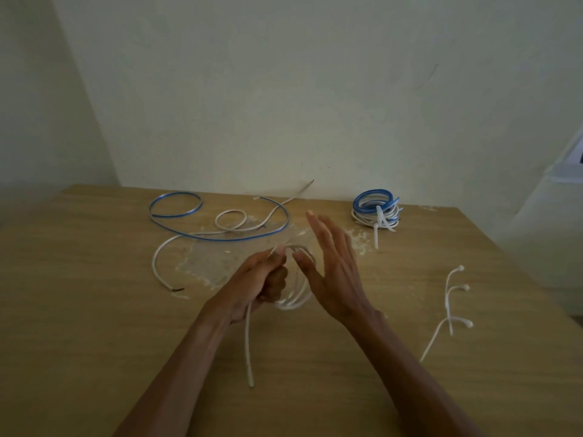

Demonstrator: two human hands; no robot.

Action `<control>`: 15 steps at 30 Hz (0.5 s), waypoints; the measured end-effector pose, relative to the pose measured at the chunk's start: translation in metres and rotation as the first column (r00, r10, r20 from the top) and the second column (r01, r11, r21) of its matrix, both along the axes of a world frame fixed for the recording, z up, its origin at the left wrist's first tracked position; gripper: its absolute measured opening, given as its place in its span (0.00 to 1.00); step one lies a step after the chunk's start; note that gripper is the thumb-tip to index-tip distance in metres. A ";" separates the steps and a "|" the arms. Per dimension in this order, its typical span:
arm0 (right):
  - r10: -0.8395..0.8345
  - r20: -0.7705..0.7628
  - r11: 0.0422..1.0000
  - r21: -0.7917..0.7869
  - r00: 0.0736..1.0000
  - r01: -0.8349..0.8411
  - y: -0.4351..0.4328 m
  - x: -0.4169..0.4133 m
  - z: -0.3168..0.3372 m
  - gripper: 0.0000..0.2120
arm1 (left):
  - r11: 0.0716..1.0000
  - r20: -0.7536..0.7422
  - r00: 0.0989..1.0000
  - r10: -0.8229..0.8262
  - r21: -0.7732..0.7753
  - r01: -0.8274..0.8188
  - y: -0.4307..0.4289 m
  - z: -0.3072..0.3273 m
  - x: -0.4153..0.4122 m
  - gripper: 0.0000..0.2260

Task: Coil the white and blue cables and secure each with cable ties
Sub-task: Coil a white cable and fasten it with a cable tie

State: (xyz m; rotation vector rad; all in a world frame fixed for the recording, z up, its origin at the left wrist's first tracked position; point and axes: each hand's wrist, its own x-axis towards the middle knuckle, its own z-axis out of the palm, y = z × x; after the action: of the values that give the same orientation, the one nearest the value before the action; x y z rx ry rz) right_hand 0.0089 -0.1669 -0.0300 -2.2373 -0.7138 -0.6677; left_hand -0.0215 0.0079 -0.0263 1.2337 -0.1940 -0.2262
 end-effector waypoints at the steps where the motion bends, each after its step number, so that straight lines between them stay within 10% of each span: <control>1: 0.037 -0.072 0.999 0.009 0.997 -0.036 -0.001 0.001 -0.002 0.30 | 1.000 -0.057 0.998 -0.015 -0.020 0.014 0.000 0.002 -0.002 0.21; 8: -0.048 -0.057 0.992 -0.122 0.997 0.041 -0.003 0.003 -0.005 0.20 | 0.890 0.028 0.944 0.330 0.325 -0.321 -0.004 0.004 -0.001 0.27; 15: 0.138 -0.098 0.989 -0.045 0.986 -0.143 0.020 -0.013 0.000 0.16 | 0.866 0.258 0.927 0.271 0.354 -0.352 -0.003 0.001 -0.005 0.15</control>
State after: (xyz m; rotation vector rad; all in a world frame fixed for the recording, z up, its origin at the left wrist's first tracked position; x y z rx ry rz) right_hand -0.0038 -0.1473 -0.0304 -2.2248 -0.8412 -0.4762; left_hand -0.0268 0.0050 -0.0254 1.6727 -0.1199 0.1551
